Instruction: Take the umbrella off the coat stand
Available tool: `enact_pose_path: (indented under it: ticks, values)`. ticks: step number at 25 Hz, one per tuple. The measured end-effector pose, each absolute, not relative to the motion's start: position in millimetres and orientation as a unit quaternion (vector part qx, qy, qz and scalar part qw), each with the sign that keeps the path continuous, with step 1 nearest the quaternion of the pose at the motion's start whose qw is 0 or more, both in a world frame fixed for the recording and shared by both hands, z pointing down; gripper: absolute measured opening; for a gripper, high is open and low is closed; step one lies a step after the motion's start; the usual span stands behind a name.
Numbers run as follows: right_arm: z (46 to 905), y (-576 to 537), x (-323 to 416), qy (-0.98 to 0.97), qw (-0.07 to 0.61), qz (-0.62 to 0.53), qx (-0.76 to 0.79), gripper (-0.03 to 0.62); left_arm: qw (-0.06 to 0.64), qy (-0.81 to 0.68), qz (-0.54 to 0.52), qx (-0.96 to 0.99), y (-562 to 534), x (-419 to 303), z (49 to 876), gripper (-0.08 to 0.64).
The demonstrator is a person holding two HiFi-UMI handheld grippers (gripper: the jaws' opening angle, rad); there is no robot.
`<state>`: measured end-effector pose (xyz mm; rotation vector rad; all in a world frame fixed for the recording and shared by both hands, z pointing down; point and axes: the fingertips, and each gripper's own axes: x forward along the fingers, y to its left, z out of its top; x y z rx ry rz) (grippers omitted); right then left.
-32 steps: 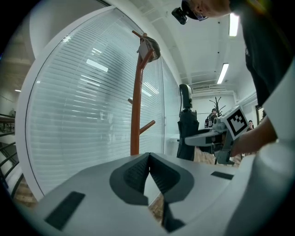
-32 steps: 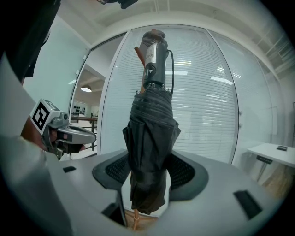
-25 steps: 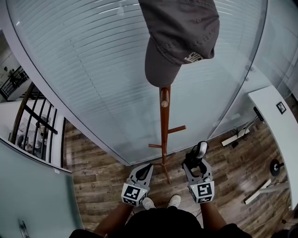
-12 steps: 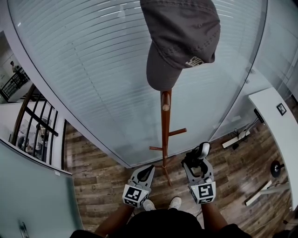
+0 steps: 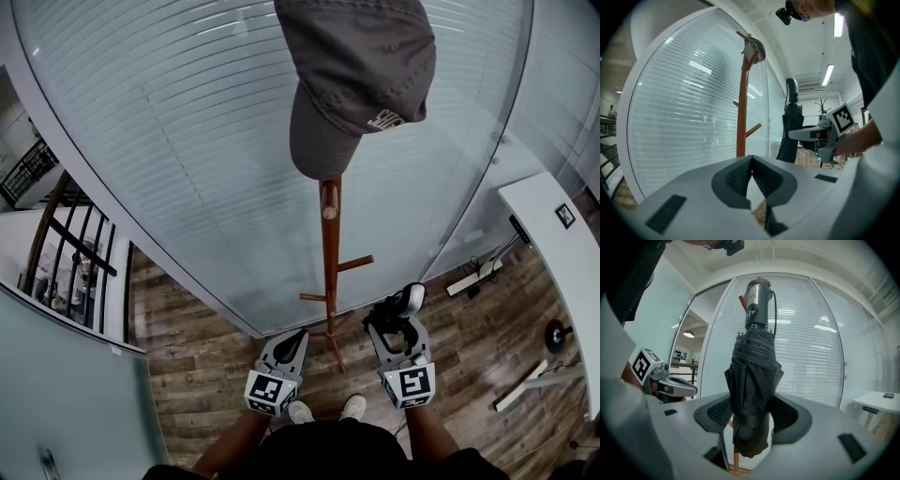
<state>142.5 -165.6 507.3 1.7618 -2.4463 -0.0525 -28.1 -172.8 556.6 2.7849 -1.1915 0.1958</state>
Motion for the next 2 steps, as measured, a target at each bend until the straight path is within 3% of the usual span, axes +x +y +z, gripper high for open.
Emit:
enact_pose_path:
  ticks: [2]
  values:
    - [504.0,-166.0,141.8,-0.809,0.065,-0.017,0.584,0.242,0.055,-0.397,0.058,0.914,-175.3,-29.7,552.0,0.014]
